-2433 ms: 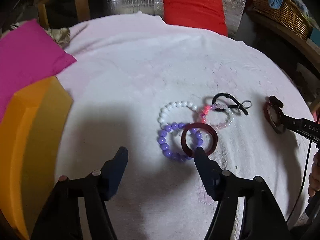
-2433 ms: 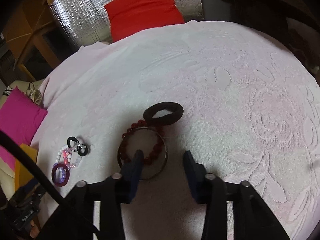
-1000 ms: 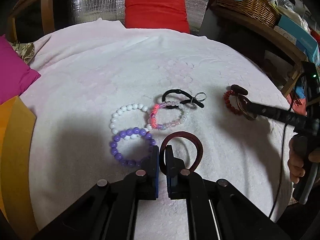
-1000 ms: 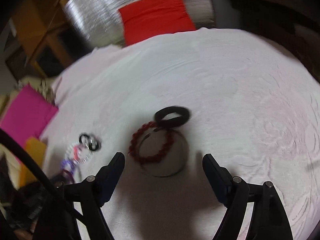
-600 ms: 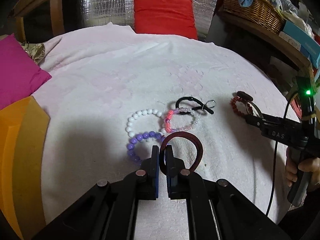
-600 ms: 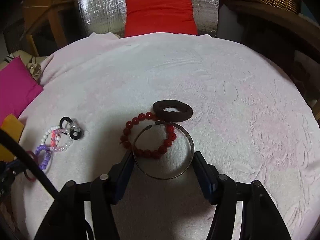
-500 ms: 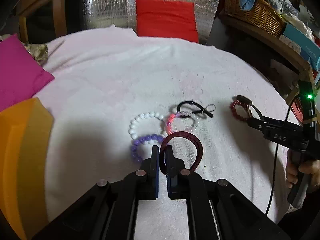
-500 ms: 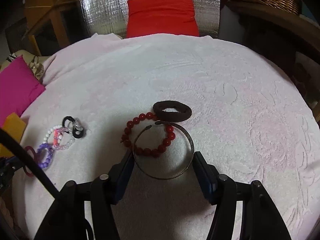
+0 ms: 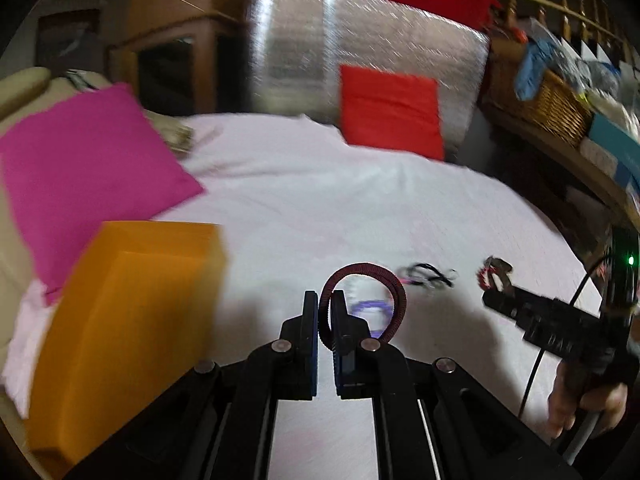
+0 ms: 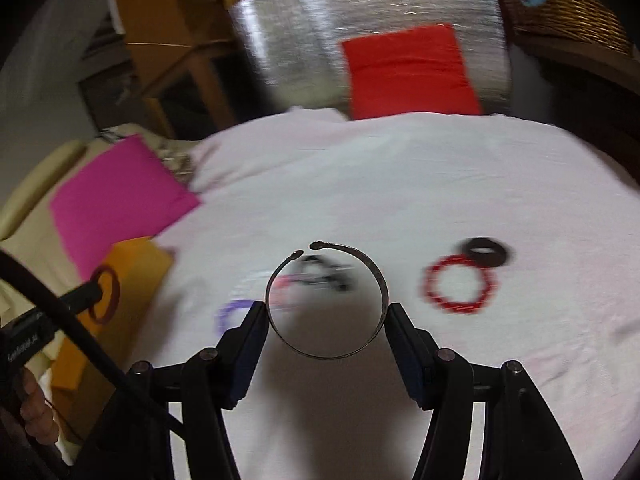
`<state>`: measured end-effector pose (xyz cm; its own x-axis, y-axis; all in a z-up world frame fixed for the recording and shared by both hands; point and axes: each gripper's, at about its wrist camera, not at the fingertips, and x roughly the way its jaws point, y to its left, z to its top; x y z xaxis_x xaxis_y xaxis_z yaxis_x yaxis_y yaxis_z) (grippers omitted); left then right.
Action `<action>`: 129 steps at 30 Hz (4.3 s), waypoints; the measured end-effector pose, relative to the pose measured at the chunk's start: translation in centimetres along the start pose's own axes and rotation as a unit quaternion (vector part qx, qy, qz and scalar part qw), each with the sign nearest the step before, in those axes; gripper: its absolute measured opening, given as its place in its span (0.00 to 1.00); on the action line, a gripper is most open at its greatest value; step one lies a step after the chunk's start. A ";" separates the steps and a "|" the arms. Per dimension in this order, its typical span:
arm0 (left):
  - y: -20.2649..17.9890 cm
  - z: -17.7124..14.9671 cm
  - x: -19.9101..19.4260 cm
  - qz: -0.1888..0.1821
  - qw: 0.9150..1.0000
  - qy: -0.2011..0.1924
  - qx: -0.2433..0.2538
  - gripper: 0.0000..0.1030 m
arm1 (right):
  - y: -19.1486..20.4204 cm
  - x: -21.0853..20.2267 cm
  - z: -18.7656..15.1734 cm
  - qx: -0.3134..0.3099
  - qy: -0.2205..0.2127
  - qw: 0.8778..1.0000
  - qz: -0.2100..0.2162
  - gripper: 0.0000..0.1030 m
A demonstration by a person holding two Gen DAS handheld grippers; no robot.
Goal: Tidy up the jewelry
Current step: 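Lift both bangles and carry them over the orange box, then open both tools to drop the bangles into the orange box, then grasp the red bead bracelet with the right tool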
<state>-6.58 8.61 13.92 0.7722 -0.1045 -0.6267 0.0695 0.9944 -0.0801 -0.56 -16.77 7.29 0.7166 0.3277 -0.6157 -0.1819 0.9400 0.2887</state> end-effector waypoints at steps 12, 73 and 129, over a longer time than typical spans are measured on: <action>14.7 -6.2 -6.0 0.136 0.988 0.042 -0.061 0.06 | 21.4 2.5 -2.4 -0.123 0.023 0.982 0.143 0.61; 2.6 -1.0 -3.9 0.222 0.972 0.018 0.079 0.55 | 2.5 -0.6 -0.6 0.021 -0.001 0.998 0.059 0.66; -12.1 -2.7 14.5 -0.217 0.949 0.188 0.132 0.03 | -13.0 1.4 1.5 0.090 0.078 0.988 -0.098 0.10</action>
<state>2.08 -5.03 3.73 0.3587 -0.4552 -0.8150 0.5238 0.8208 -0.2279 3.84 -28.70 3.74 0.6114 0.1651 -0.7739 0.0821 0.9595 0.2696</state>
